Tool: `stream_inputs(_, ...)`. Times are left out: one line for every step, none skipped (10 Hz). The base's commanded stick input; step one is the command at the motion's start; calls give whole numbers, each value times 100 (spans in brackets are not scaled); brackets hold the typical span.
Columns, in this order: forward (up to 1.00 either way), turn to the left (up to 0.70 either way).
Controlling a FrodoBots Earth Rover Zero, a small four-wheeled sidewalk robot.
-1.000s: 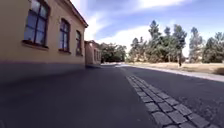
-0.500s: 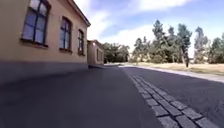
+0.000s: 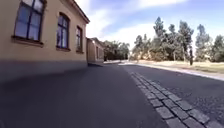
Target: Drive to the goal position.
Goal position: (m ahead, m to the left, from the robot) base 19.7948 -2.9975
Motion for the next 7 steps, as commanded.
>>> stream_inputs(70, 0)
stream_inputs(70, 0)
stream_inputs(70, 0)
stream_inputs(70, 0)
stream_inputs(70, 0)
stream_inputs(70, 0)
stream_inputs(70, 0)
